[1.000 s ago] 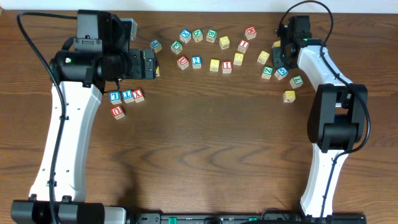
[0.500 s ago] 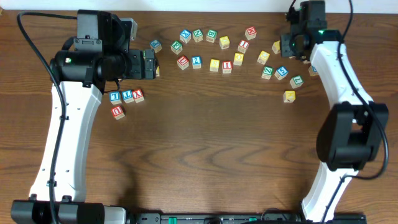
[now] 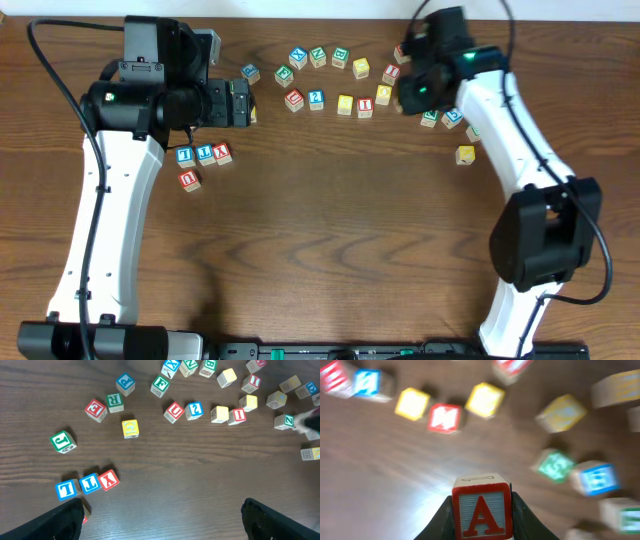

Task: Spell out AI2
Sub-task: 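Close the right gripper on the red A block and lift, then carry the A block toward the table center and set it down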

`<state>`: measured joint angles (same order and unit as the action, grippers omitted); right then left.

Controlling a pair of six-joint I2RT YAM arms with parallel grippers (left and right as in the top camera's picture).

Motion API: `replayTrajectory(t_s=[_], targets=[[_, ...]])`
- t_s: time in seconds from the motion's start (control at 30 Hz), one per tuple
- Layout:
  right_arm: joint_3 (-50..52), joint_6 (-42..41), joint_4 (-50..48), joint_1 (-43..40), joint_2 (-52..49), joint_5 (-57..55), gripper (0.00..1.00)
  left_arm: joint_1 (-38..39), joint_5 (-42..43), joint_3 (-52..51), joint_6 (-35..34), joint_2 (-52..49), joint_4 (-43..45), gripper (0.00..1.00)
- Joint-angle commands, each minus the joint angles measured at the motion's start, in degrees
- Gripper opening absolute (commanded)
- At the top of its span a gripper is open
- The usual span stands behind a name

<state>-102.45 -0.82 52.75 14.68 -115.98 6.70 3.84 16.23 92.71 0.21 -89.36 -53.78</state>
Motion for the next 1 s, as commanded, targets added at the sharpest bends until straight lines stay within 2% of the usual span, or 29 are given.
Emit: replayTrajectory(t_s=[0.0,0.2,0.53,0.97], targets=[[1.0,-4.6,0.5,4.0,0.5,1.4,0.2,-0.2,0.0,1.3,0.0,-0.9,-0.2,0.99],[4.1,-9.6,-2.1,10.5,0.5,1.4,0.23,-0.2,0.0,1.3,0.0,-0.9,-0.2,0.99],[14.7,-23.5,-16.4,18.4,0.5,-0.4,0.24,-0.2,0.0,1.3,0.0,-0.9,-0.2,0.99],[18.3,-33.9,-20.3,25.0,0.5,-15.8,0.24,-0.2,0.0,1.3,0.0,-0.9,-0.2,0.99]])
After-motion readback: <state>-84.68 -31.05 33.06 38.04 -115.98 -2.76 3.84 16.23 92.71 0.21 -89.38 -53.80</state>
